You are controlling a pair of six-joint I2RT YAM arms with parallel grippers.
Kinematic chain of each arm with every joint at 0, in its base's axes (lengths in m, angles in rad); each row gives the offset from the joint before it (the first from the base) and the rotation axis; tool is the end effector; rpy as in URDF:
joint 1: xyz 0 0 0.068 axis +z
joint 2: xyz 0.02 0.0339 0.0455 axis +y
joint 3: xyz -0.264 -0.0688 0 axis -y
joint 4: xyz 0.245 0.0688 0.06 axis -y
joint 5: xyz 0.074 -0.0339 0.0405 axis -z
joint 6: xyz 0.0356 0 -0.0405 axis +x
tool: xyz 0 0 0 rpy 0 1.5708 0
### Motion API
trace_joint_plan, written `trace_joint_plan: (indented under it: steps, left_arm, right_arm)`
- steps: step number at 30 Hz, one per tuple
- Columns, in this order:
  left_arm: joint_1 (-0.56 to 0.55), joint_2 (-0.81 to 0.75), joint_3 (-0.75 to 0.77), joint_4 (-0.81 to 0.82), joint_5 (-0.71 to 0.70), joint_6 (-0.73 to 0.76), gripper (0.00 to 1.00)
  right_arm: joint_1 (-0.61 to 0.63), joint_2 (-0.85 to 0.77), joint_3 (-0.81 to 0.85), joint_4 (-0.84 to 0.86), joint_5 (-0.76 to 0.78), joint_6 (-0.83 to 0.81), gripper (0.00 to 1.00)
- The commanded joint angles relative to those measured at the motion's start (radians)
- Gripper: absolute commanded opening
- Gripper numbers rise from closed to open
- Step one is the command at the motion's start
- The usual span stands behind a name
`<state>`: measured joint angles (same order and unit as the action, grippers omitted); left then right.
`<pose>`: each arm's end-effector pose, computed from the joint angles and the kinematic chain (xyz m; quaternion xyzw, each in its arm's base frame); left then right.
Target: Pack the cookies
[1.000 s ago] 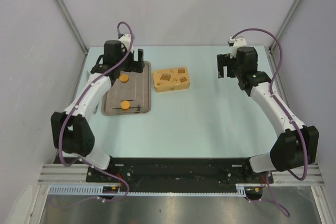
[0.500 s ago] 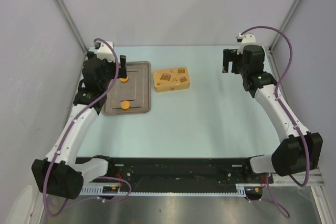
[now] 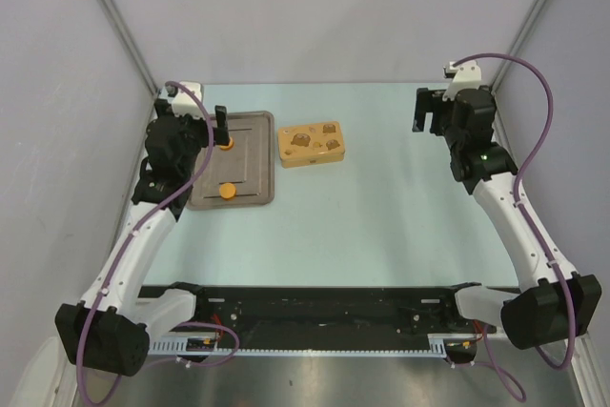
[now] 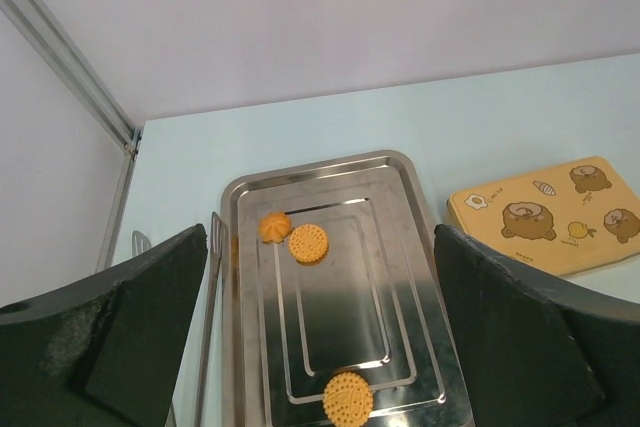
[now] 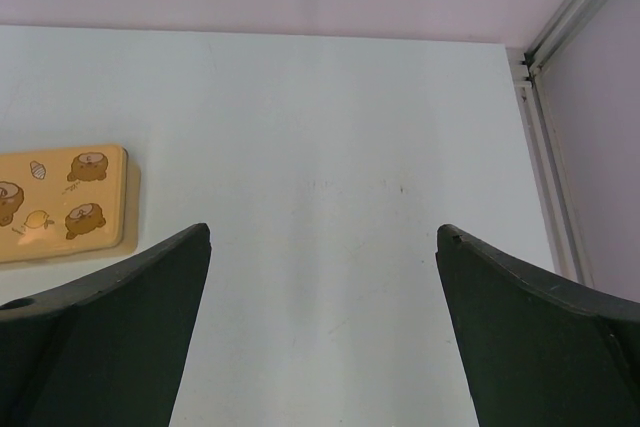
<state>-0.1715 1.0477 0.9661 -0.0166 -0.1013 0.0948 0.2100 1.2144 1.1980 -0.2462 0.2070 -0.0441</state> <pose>0.2431 -0.0384 0.3713 0.0645 0.7380 0.0118 0.6716 0.2743 0.0510 0.3886 -0.0377 0.7910 -0.0316 0.6099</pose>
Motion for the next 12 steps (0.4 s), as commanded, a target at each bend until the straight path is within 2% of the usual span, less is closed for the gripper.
trace_joint_plan:
  steps: [1,12]
  left_arm:
    - [0.004,-0.044,-0.024,0.069,0.02,-0.009,1.0]
    - [0.006,-0.072,-0.064,0.099,0.008,0.002,1.0]
  right_arm:
    - [0.031,-0.047,-0.021,0.065,0.046,-0.02,1.0]
    - [0.051,-0.084,-0.075,0.102,0.065,-0.043,1.0]
